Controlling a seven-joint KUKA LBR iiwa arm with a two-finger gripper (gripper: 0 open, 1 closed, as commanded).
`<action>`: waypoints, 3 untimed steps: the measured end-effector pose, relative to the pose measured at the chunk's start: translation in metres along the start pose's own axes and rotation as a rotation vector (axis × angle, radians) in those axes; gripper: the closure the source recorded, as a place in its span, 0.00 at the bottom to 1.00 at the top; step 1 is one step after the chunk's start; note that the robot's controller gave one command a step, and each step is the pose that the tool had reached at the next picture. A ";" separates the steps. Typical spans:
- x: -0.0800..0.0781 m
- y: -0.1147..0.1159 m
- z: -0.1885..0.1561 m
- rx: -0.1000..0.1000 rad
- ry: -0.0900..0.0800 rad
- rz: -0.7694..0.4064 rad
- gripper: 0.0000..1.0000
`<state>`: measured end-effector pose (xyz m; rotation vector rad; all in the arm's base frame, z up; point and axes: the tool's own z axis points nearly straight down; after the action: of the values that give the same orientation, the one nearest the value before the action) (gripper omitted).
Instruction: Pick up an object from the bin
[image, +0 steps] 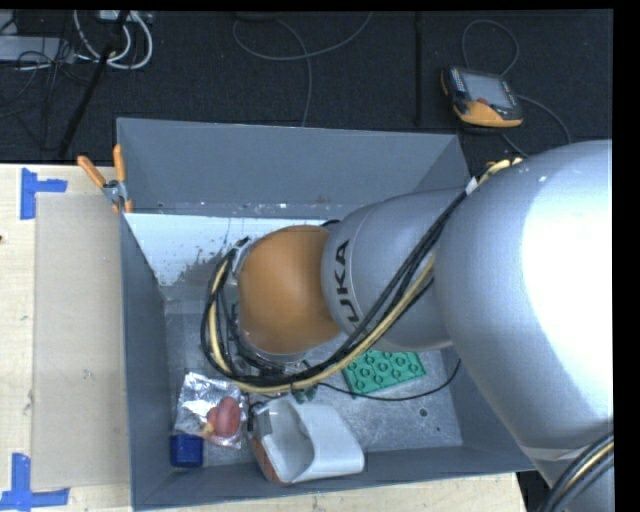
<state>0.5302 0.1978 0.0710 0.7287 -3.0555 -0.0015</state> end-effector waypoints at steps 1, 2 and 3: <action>0.000 -0.002 -0.001 0.001 0.000 0.004 1.00; 0.000 -0.002 0.000 0.000 0.000 0.005 0.00; 0.060 -0.005 -0.006 0.002 -0.010 -0.096 0.00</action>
Offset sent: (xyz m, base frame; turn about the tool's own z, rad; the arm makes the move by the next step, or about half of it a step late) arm 0.0000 0.0000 0.0000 0.0000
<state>0.4792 0.1661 0.0770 0.8773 -3.0263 -0.0026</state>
